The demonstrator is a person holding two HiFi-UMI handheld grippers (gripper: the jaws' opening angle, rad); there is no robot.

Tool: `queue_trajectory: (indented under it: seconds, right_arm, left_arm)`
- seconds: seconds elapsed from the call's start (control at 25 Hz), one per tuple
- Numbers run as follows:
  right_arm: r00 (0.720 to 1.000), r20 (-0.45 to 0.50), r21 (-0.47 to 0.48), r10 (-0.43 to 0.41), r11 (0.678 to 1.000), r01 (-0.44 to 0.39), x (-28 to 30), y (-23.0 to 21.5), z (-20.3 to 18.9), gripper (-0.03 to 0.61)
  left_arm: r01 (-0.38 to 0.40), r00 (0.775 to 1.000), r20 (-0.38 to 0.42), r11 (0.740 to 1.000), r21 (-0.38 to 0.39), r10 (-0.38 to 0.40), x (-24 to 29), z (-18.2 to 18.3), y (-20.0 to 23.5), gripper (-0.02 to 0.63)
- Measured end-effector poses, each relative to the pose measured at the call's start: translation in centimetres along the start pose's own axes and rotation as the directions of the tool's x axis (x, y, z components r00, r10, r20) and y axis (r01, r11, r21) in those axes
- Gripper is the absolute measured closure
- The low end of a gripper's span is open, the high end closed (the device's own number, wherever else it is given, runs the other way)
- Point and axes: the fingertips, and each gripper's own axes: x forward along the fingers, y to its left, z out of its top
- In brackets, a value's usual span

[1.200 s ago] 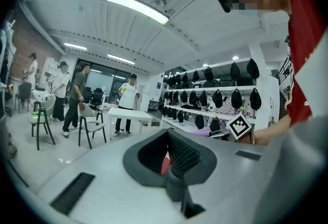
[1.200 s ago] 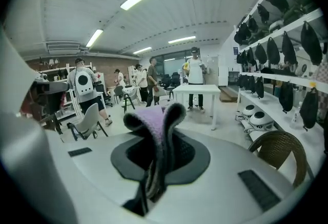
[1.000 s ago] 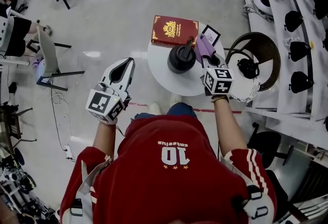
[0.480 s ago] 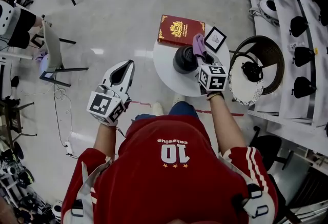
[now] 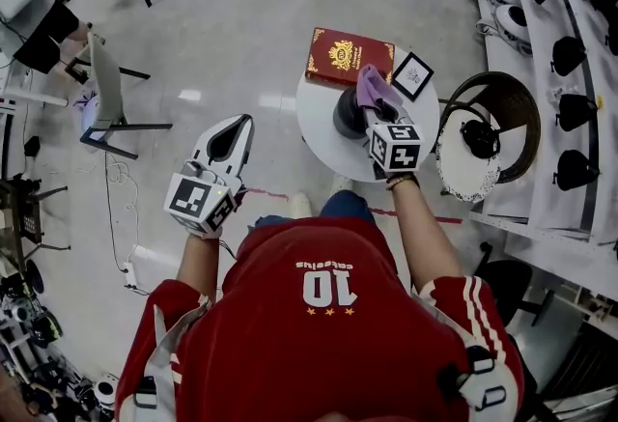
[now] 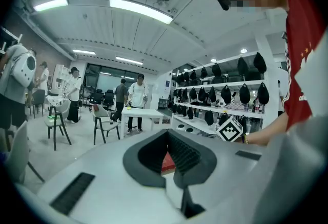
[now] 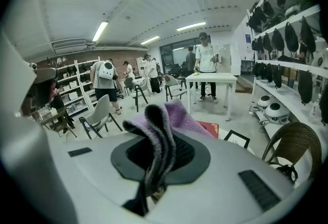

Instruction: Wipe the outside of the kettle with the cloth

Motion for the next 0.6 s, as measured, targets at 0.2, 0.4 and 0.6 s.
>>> queue_trajectory:
  seconds: [0.2, 0.4, 0.6]
  right_arm:
    - [1.0, -0.005, -0.003, 0.028, 1.0, -0.028, 0.3, 1.3, -0.1, 0.529]
    - [0.998, -0.012, -0.01, 0.066, 0.998, -0.067, 0.6, 3.0, -0.3, 0.529]
    - [0.993, -0.02, -0.015, 0.112, 0.994, -0.113, 0.8, 4.8, -0.5, 0.529]
  left_arm:
    - [-0.004, 1.0, 0.009, 1.0, -0.003, 0.004, -0.8, -0.2, 0.2, 0.606]
    - [-0.008, 1.0, 0.024, 1.0, 0.004, 0.008, -1.9, -0.8, 0.4, 0.606]
    - [-0.03, 0.999, 0.032, 1.0, 0.003, 0.03, -3.0, -0.7, 0.8, 0.606]
